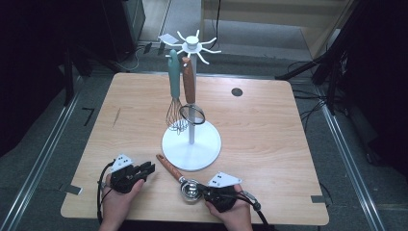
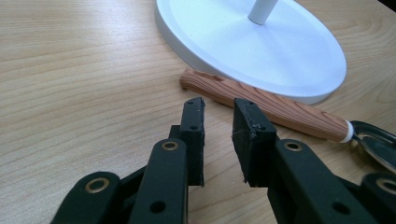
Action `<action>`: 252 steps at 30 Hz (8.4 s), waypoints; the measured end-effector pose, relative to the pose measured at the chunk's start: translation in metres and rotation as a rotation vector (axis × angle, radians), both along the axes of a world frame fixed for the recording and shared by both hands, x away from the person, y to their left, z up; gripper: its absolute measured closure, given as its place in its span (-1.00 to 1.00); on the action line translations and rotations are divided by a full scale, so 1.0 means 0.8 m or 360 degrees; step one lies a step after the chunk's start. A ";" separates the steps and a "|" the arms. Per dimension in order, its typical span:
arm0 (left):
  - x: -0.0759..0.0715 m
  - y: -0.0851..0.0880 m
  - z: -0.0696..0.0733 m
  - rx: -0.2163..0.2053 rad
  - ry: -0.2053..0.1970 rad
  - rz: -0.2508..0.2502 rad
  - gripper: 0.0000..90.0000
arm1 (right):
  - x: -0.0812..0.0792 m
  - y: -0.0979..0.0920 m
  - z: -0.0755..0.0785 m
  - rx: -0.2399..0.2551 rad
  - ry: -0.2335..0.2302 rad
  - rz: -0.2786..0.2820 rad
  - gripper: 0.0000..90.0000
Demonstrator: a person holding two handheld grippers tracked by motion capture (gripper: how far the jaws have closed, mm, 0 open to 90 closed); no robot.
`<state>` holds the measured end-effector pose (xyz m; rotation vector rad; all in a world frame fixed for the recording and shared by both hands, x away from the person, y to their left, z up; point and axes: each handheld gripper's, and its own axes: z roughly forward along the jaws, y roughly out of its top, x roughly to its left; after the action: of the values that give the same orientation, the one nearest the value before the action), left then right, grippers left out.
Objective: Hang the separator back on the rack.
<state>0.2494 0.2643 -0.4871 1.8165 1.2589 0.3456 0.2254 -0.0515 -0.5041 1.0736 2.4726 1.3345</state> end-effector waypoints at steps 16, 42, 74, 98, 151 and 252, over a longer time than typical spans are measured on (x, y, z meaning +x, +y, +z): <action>0.008 -0.013 -0.005 -0.0037 0.0077 -0.0052 0.95 | 0.005 -0.062 -0.002 -0.0033 -0.0040 -0.0098 0.94; 0.005 -0.013 -0.004 -0.0032 0.0067 -0.0095 0.91 | 0.028 -0.168 -0.003 -0.0117 -0.0030 -0.0497 0.93; 0.006 0.016 -0.001 -0.0037 0.0022 -0.0004 0.84 | 0.076 -0.120 0.065 -0.0520 -0.0069 0.0544 0.43; 0.009 0.060 0.012 0.0106 -0.0040 0.0233 -0.79 | 0.087 -0.063 0.059 -0.0985 0.0059 0.0825 0.27; 0.008 0.119 0.005 0.0024 -0.0066 0.0308 -1.00 | 0.091 -0.087 0.074 -0.0812 0.0026 0.0650 0.58; 0.004 0.116 0.004 0.0050 -0.0127 0.0353 -1.00 | 0.068 -0.061 0.219 0.0542 -0.0708 -0.0179 0.59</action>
<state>0.2529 0.3574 -0.4842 1.6751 1.4083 0.5575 0.2796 -0.1003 -0.3285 0.8380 1.8868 1.7723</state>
